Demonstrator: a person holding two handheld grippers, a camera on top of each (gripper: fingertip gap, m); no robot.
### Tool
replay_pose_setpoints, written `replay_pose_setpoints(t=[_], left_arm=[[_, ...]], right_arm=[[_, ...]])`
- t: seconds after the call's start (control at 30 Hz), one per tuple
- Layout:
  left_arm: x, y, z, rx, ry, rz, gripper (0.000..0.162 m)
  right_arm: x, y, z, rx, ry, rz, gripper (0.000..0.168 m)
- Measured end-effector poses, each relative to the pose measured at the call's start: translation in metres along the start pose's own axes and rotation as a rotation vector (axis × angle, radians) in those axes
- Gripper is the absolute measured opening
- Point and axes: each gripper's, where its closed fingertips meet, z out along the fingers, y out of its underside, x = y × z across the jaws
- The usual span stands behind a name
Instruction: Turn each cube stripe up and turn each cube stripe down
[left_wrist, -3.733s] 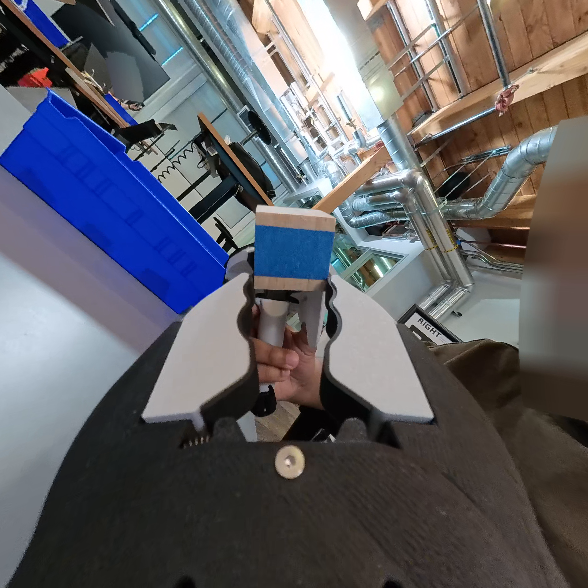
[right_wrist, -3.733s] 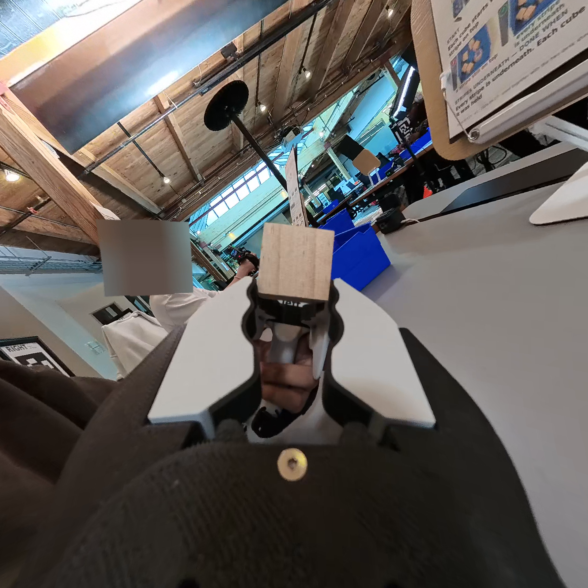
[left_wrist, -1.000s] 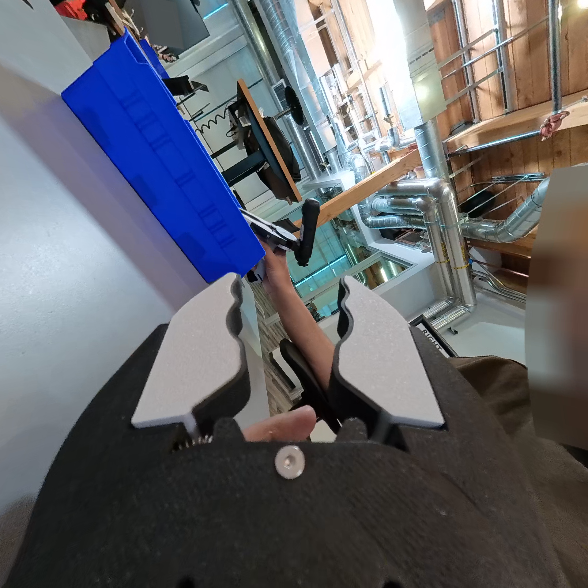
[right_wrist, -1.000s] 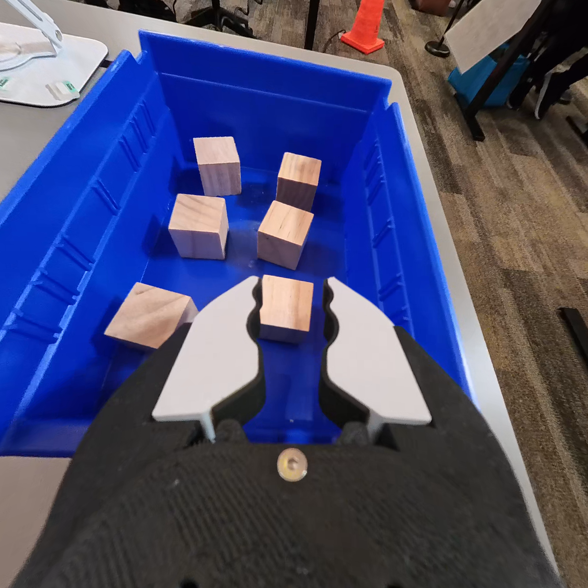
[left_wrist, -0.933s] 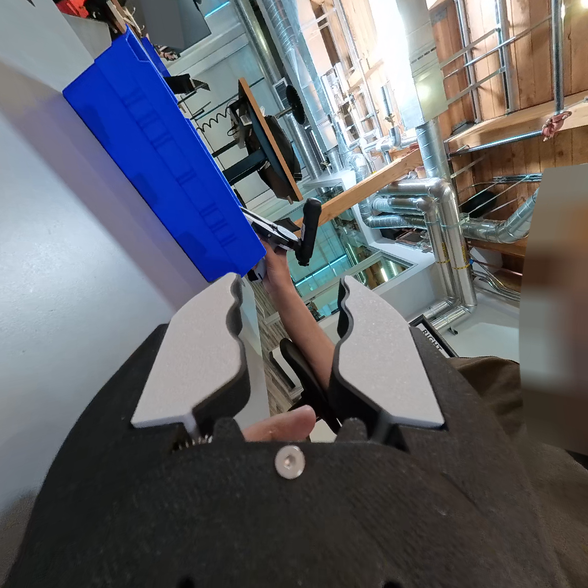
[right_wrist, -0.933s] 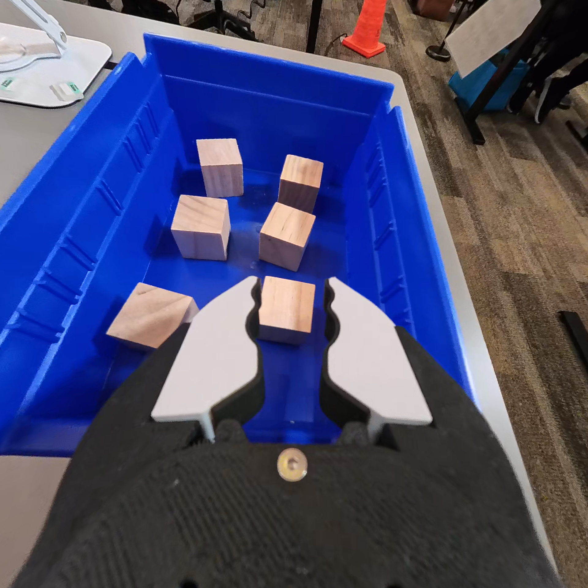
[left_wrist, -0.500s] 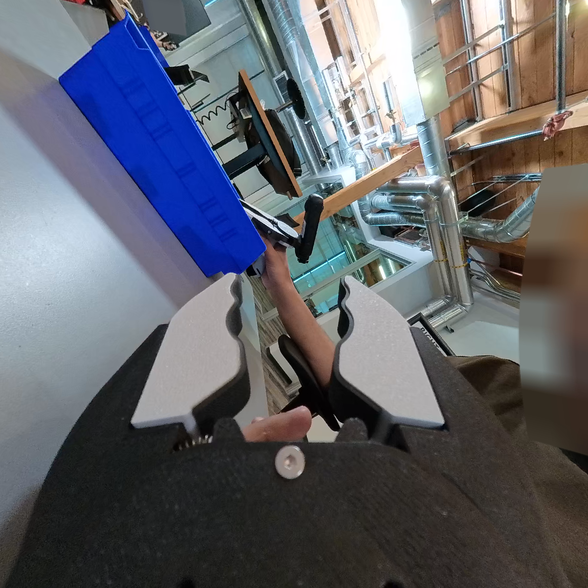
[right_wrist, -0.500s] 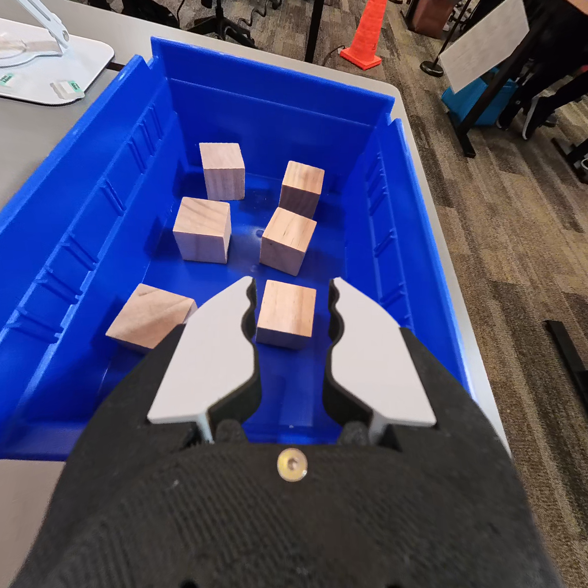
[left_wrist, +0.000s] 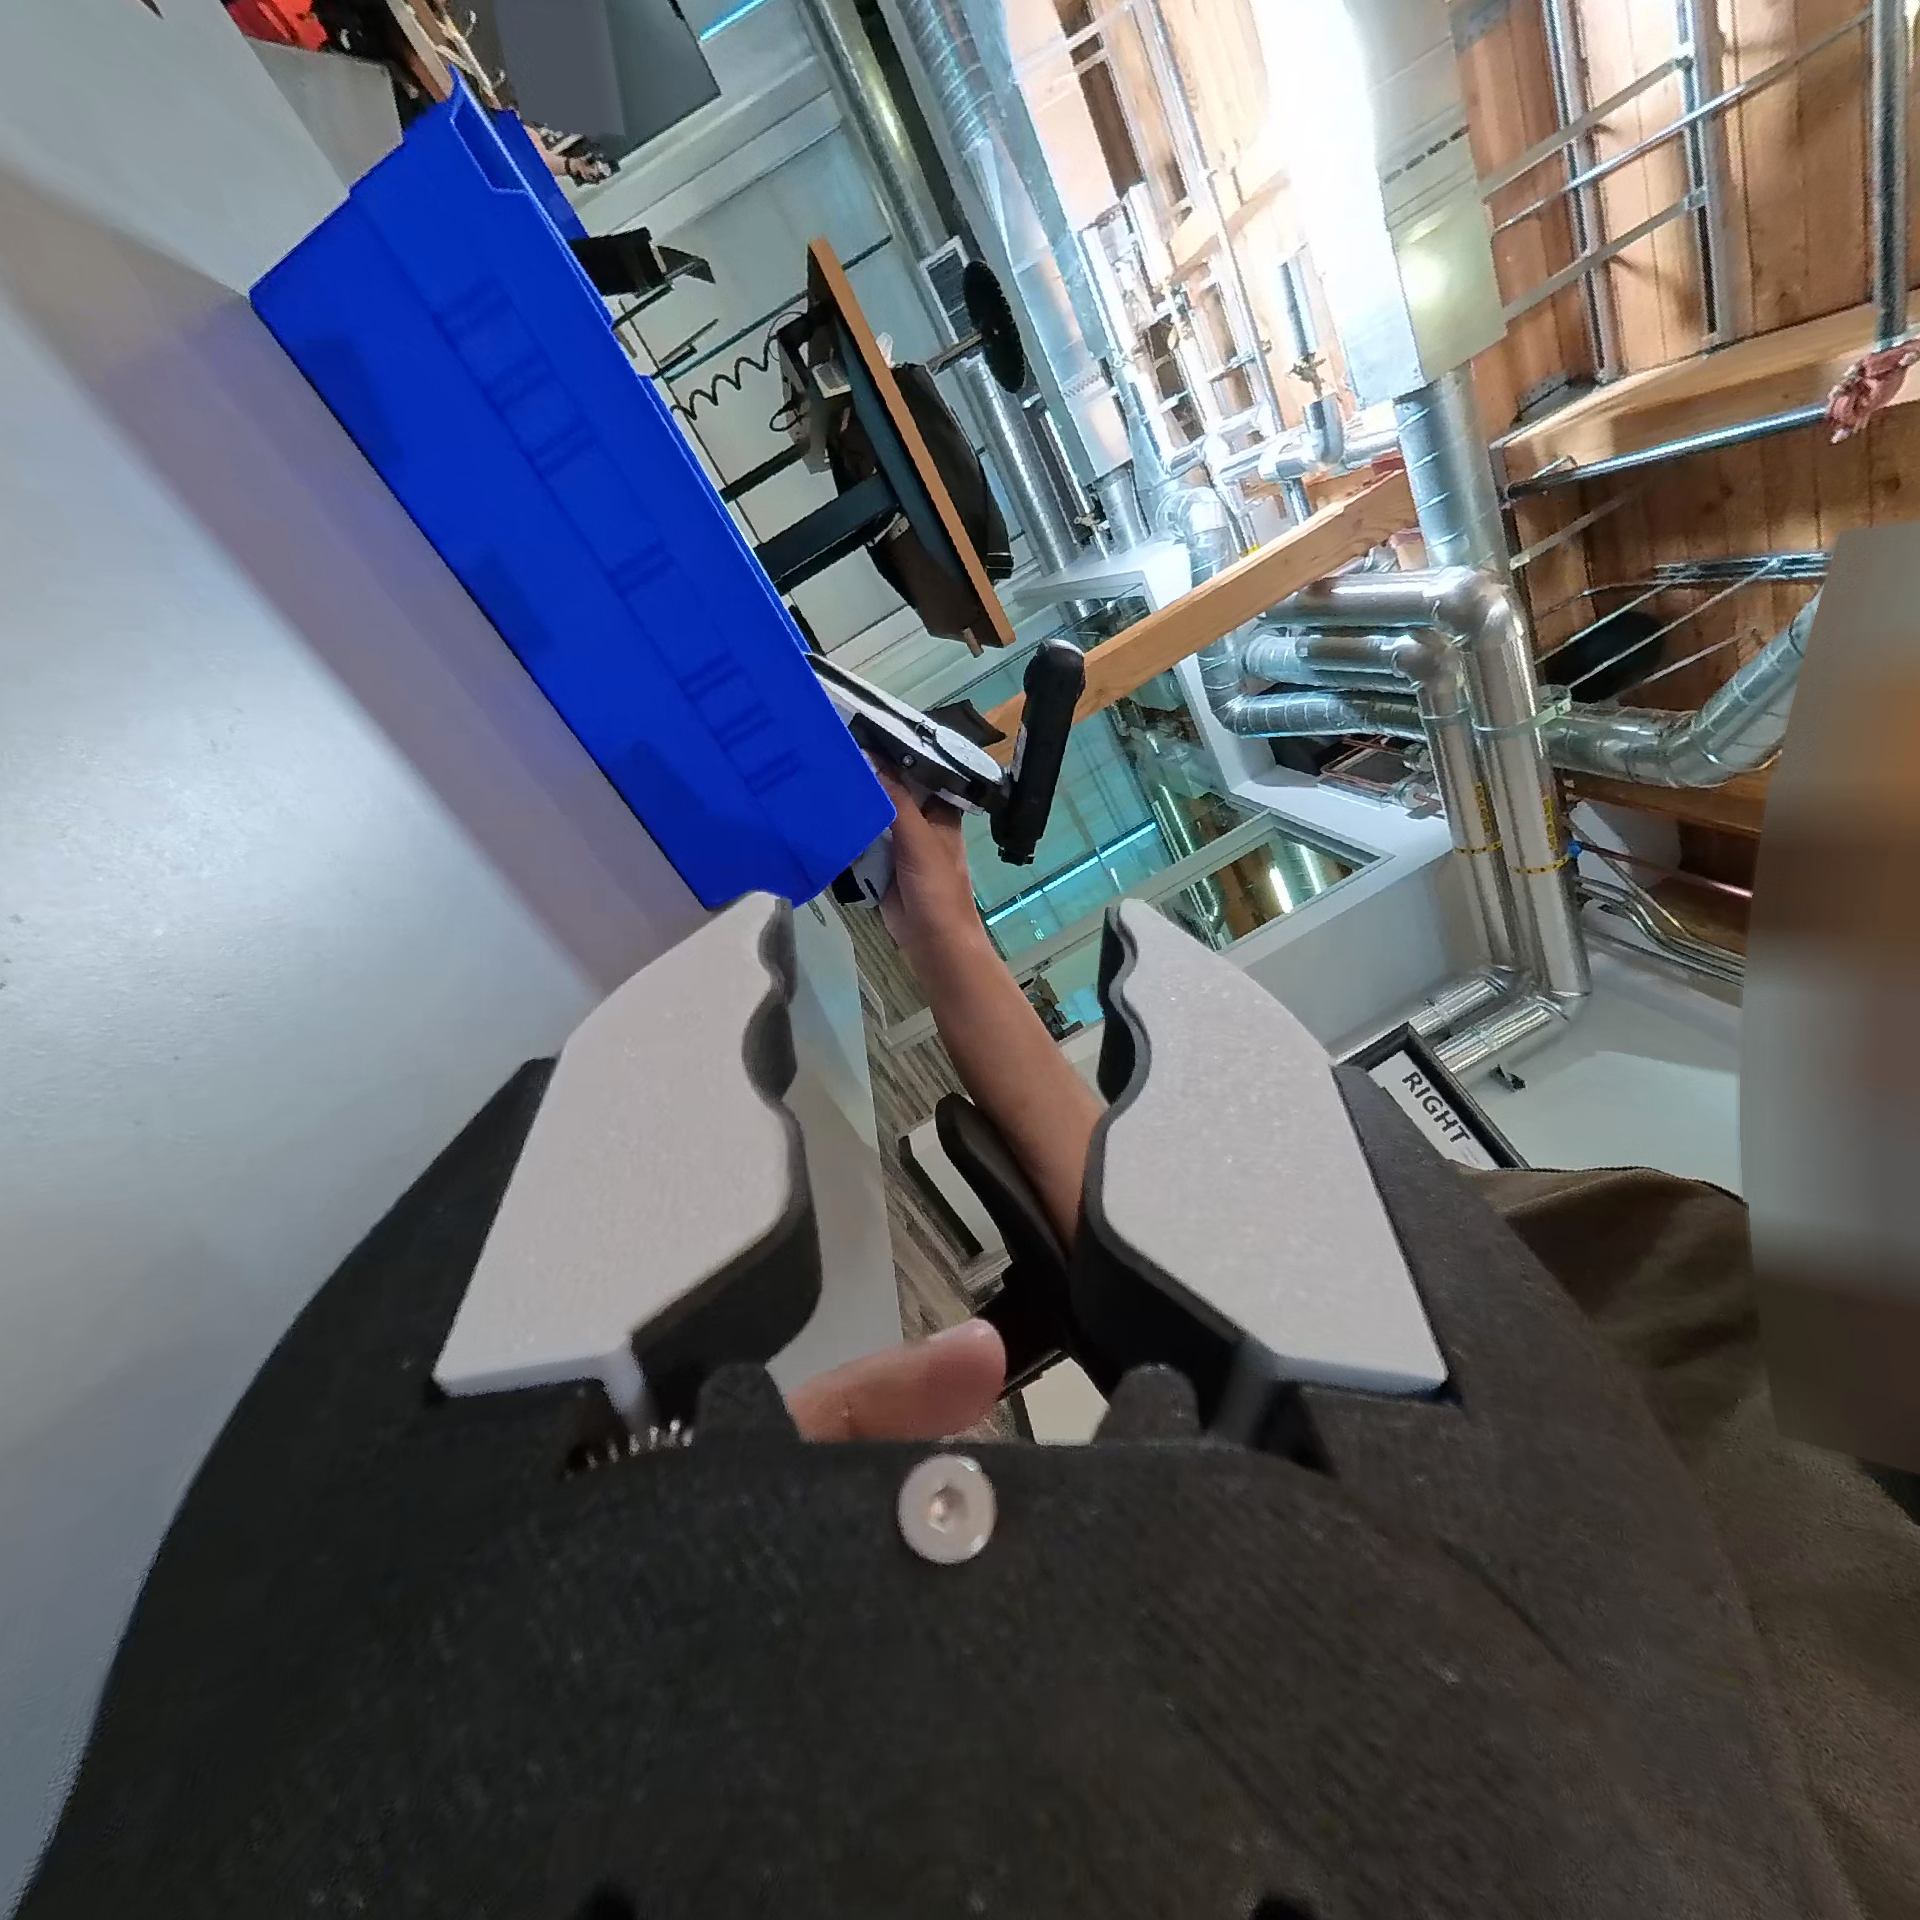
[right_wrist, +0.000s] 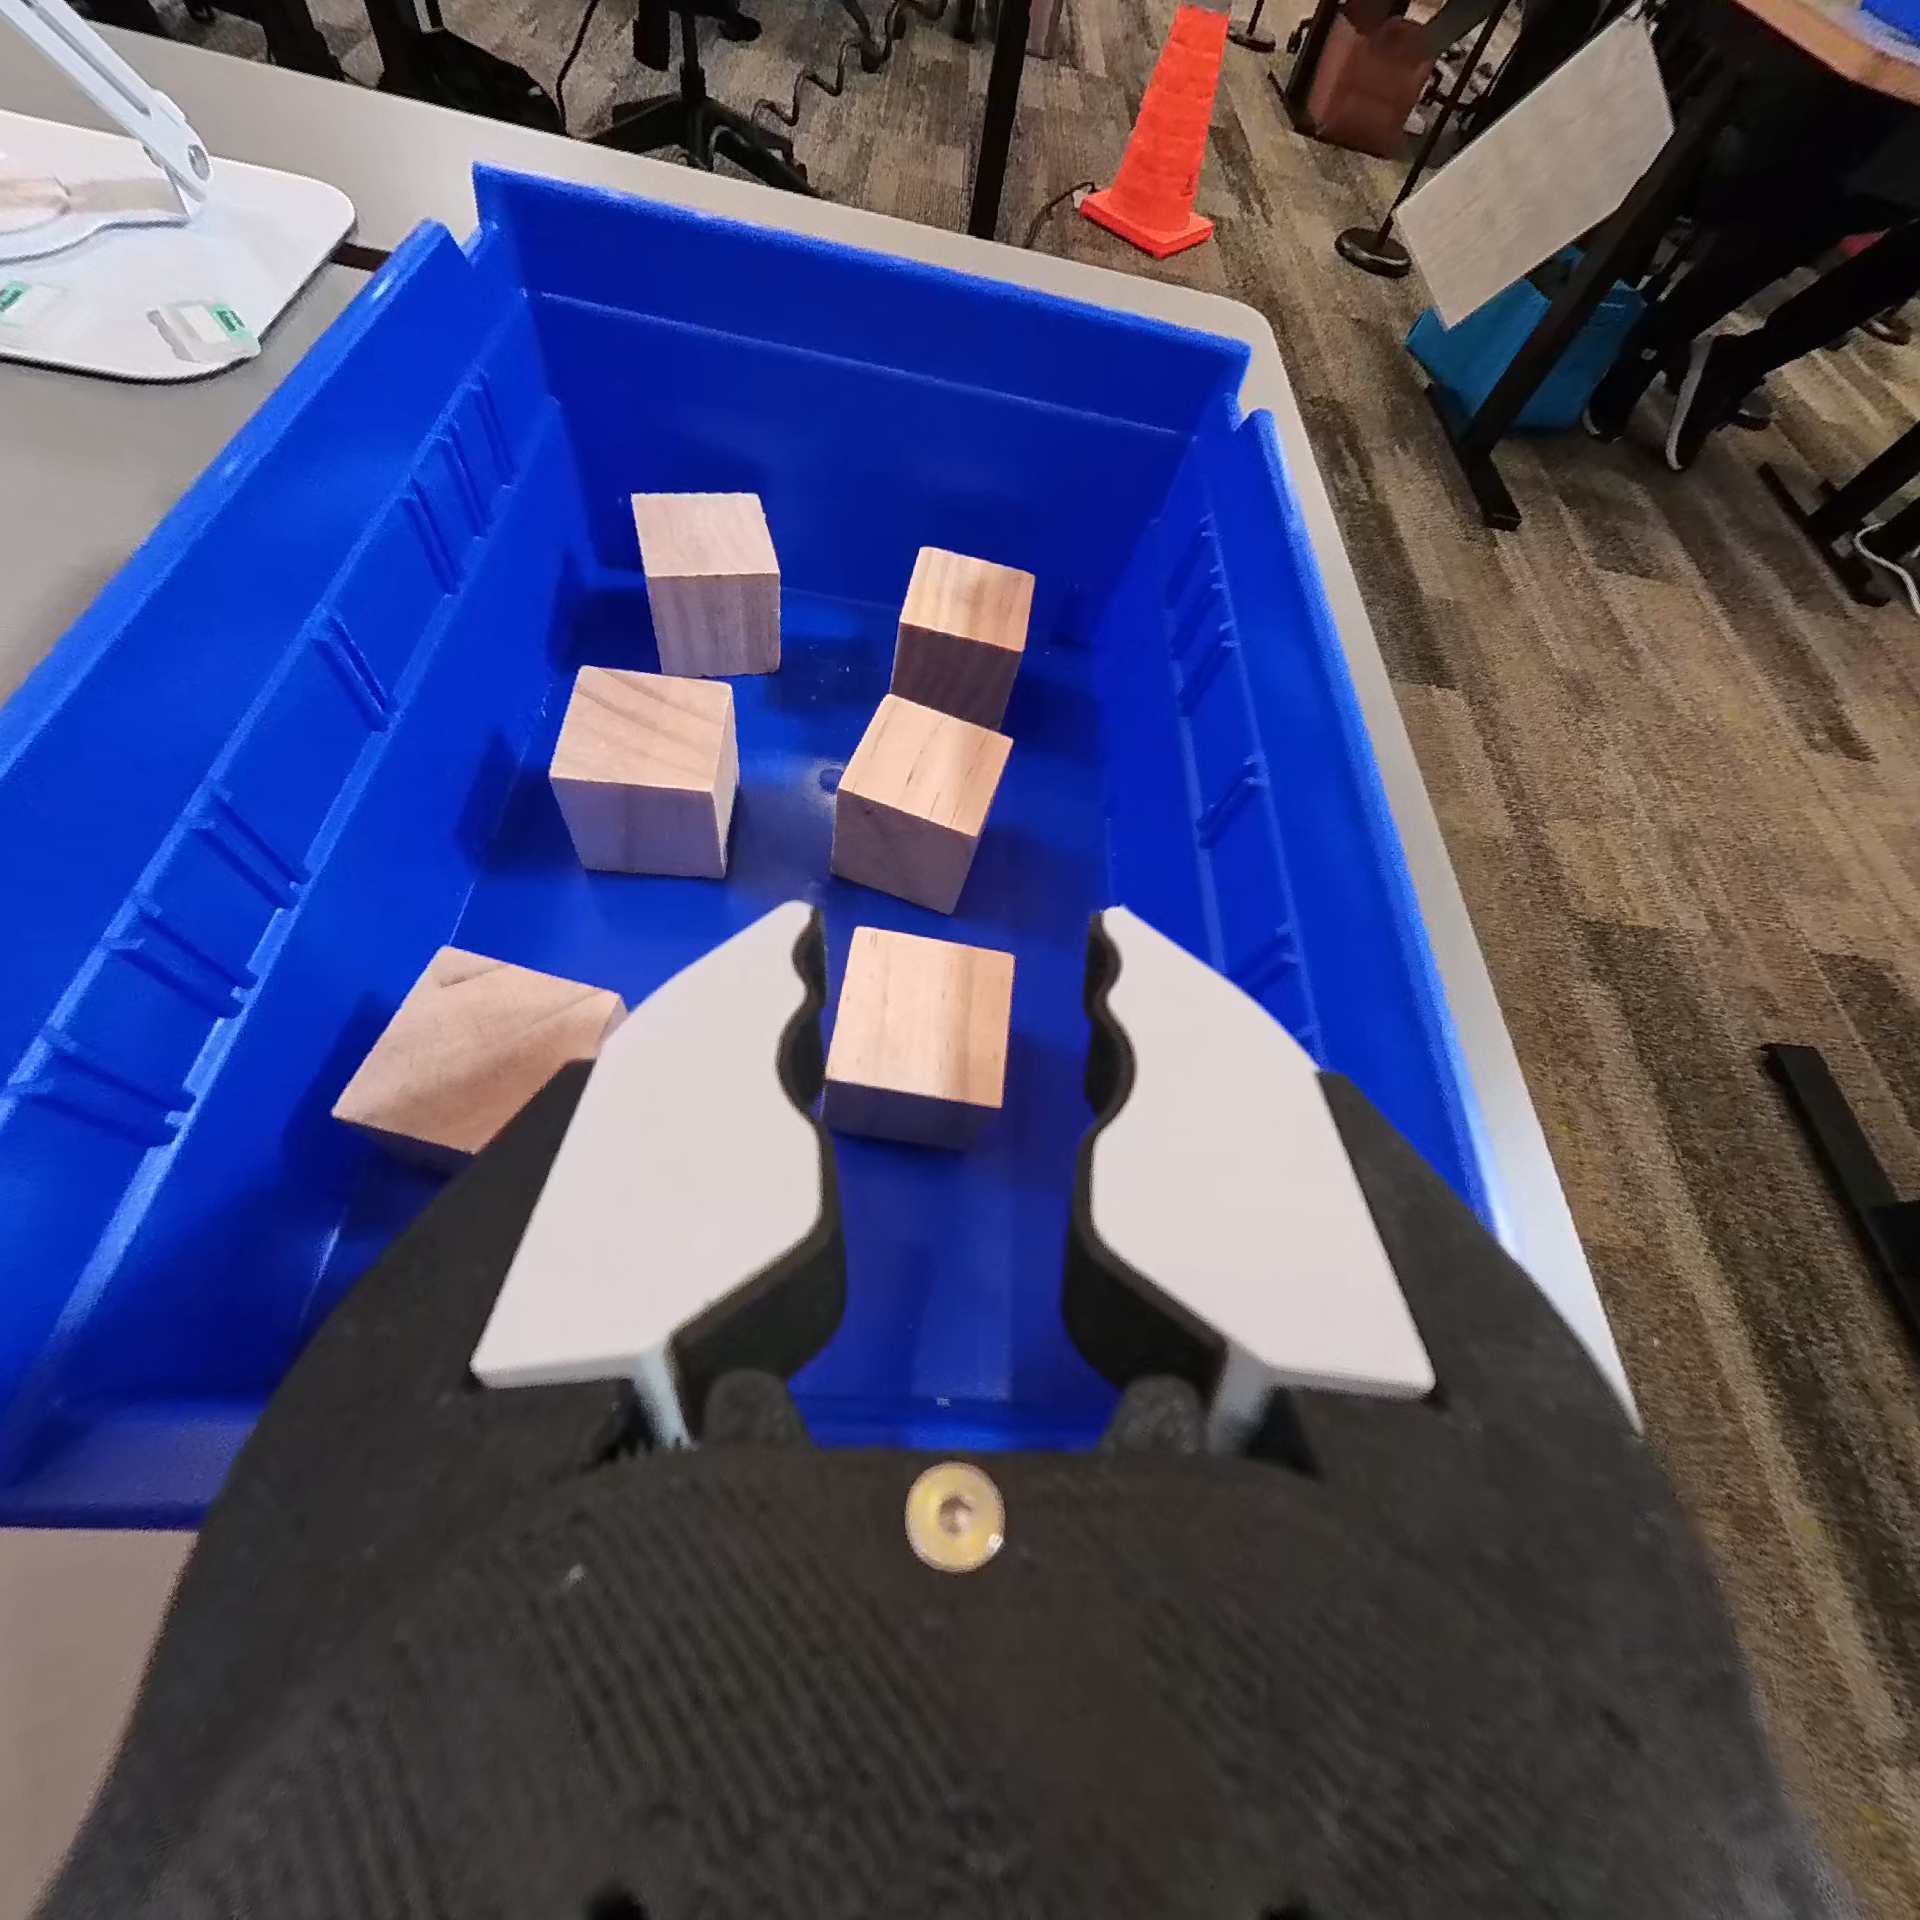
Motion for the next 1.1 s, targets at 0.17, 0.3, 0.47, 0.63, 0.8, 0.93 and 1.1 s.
replay_pose_setpoints(t=[0.17,0.3,0.47,0.63,0.8,0.93,1.1], left_arm=[[0.006,0.005,0.001,-0.029,0.040,0.008,0.035],[0.005,0.014,0.006,-0.079,0.004,0.073,0.036],[-0.003,0.020,0.010,-0.114,-0.099,0.202,0.049],[-0.009,0.009,0.007,-0.051,-0.200,0.308,0.069],[0.009,-0.009,-0.002,0.058,-0.179,0.409,0.067],[0.020,-0.021,-0.011,0.140,-0.206,0.512,0.067],[0.014,-0.030,-0.019,0.176,-0.322,0.620,0.062]], right_arm=[[0.006,-0.004,-0.003,0.031,0.010,0.053,0.052],[0.008,-0.007,-0.005,0.055,0.013,0.073,0.054],[0.009,-0.010,-0.007,0.074,0.024,0.058,0.057],[0.010,-0.012,-0.007,0.085,0.032,0.046,0.059],[0.015,-0.017,-0.009,0.116,0.083,0.020,0.067],[0.016,-0.021,-0.012,0.141,0.105,0.009,0.069],[0.023,-0.024,-0.016,0.171,0.134,0.019,0.068]])
